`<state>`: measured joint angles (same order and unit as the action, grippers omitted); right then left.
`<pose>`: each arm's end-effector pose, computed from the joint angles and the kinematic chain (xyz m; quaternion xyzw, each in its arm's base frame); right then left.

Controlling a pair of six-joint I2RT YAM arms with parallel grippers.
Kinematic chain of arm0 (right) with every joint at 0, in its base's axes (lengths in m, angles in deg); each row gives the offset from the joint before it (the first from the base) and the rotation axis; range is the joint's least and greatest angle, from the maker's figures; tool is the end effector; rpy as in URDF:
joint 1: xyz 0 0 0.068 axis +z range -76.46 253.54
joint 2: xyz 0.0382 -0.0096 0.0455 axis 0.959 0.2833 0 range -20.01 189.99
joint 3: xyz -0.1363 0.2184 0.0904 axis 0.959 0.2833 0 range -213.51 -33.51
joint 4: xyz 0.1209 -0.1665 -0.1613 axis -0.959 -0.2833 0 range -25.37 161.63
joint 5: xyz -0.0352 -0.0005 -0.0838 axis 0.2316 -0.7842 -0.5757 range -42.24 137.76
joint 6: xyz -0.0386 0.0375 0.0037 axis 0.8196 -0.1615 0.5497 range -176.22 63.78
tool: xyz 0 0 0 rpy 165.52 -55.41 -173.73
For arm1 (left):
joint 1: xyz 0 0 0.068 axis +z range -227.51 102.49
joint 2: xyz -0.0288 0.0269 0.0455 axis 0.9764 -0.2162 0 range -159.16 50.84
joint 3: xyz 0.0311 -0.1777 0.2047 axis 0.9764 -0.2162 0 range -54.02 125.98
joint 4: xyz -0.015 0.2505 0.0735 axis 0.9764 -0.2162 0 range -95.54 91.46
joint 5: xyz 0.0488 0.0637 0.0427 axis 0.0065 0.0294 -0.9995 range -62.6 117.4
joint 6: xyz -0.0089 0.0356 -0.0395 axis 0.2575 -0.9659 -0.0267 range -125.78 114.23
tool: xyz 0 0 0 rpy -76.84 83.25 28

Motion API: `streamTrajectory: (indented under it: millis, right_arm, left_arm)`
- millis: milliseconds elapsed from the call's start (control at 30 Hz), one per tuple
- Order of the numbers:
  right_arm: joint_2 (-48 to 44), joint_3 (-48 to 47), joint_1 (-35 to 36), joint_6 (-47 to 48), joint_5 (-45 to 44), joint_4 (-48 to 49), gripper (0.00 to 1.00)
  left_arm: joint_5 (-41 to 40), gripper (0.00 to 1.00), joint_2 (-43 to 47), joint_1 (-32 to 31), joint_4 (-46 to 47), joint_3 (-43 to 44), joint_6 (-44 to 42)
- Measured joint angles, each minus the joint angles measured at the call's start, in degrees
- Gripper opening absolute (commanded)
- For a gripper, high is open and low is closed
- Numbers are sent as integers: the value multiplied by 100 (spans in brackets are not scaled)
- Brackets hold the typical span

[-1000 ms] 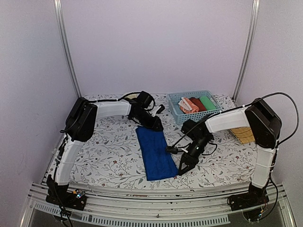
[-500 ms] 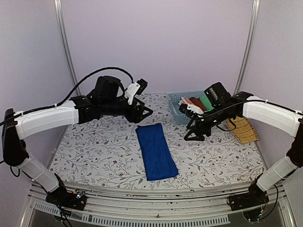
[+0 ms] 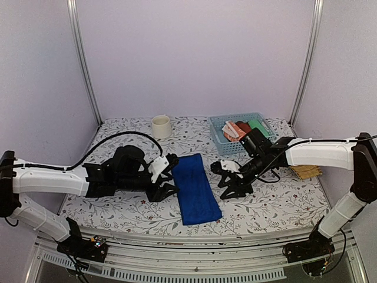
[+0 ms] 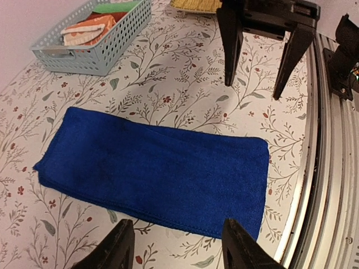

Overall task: Roll the towels
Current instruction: Roll the towel at the center of the board.

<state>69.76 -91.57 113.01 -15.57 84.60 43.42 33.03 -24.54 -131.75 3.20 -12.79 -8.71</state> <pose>0.2261 0.2138 0.2111 -0.6524 0.6485 0.3026 0.2493 0.1622 -0.2310 0.2224 0.4395 0.7573 -0.2471 0.4151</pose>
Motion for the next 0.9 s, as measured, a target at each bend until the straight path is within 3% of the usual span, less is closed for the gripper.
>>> streamTrajectory:
  millis: [400, 800, 900]
  right_arm:
    - [1123, -13, 977, 1285, -382, 181, 52]
    - [1285, 448, 1027, 1370, -944, 852, 58]
    - [1217, 575, 1034, 1423, -955, 955, 53]
  left_arm:
    - [-417, 55, -337, -452, 1530, -1119, 354]
    - [-903, 56, -595, -1392, 1598, -911, 72]
    - [-1021, 56, -688, -1681, 1633, -1086, -35]
